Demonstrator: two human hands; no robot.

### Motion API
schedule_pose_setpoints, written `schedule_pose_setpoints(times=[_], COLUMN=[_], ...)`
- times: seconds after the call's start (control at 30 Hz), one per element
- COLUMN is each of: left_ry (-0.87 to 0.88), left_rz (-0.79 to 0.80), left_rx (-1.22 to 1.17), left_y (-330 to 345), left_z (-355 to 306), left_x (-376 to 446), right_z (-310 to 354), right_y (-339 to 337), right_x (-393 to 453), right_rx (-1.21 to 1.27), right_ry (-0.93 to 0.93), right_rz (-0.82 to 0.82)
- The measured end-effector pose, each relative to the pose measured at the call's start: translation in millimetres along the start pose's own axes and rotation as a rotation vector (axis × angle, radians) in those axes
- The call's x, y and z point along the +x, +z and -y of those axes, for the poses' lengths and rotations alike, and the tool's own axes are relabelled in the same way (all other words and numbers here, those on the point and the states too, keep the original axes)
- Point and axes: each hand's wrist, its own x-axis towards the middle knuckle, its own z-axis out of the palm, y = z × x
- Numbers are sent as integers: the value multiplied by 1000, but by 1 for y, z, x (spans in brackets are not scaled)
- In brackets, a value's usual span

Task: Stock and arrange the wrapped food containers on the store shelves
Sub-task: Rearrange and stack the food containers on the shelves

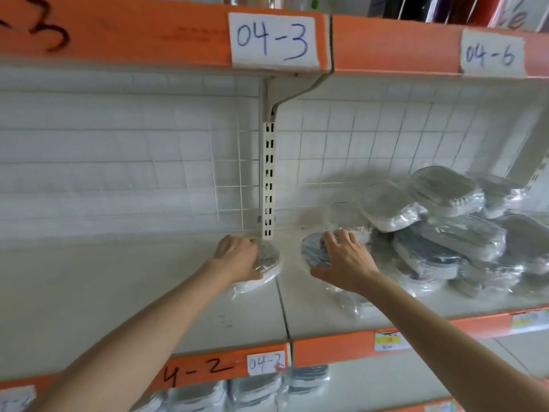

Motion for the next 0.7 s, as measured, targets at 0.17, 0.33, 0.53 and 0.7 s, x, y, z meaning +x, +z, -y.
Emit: schedule_pose_setpoints(times=[0.17, 0.33, 0.53, 0.7], left_ry=[-93, -125, -318, -473], left_rz=[128, 245, 198, 146], left_rx=[-80, -221, -512, -622], left_y=[5, 7, 21, 24], left_z=[45, 62, 56, 45], left_x=[-37, -56, -62, -63], right_z=[39, 57, 60, 53], right_y=[24, 44, 57, 68], right_x=[6, 17, 29, 32], right_rx=[112, 154, 62, 27], right_ry=[-219, -235, -181, -249], right_rz=[192, 254, 287, 182])
